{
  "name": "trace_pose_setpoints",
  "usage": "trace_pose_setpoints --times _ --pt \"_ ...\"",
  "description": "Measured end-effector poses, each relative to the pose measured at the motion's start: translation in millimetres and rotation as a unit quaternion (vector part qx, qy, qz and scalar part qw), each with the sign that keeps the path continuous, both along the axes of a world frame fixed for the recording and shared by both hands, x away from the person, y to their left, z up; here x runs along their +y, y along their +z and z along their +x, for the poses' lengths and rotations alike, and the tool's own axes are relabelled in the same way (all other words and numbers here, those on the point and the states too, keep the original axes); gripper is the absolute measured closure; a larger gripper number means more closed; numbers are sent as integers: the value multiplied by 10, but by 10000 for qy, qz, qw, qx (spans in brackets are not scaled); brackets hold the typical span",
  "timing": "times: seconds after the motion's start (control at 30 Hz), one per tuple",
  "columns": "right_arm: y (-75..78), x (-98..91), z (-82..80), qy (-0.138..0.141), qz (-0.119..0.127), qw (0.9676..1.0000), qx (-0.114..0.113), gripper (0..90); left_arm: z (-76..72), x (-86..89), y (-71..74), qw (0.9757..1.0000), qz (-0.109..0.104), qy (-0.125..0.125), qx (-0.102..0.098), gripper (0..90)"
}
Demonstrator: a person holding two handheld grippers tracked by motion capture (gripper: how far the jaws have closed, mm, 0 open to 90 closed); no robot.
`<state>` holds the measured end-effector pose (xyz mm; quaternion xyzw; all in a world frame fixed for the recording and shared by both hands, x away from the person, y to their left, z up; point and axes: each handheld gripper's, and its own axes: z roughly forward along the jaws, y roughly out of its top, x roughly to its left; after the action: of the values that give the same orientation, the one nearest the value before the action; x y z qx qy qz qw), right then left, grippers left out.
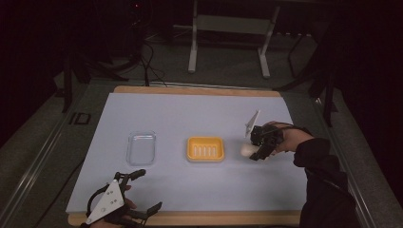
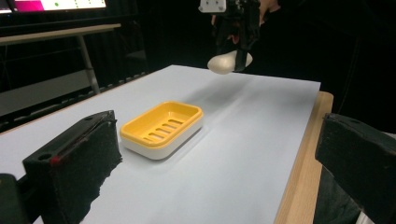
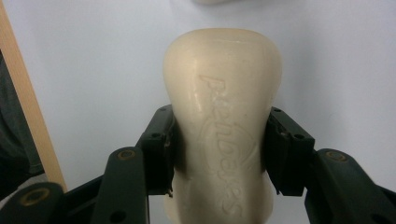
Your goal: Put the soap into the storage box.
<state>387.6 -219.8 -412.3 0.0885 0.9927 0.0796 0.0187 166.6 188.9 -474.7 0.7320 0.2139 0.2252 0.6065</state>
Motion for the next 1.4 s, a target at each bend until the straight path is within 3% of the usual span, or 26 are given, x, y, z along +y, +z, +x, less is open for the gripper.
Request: trace_pose_setpoints --times 0.7,1.03,1.4 --pt "195 558 142 637 137 9978 -75 498 -54 52 9 10000 -23 73 -35 1" --pt "215 798 179 921 378 9950 -80 498 -77 72 14 9999 -34 90 -47 1" --pt "173 969 233 1010 636 9928 -27 498 -93 80 11 9999 -33 94 -39 1"
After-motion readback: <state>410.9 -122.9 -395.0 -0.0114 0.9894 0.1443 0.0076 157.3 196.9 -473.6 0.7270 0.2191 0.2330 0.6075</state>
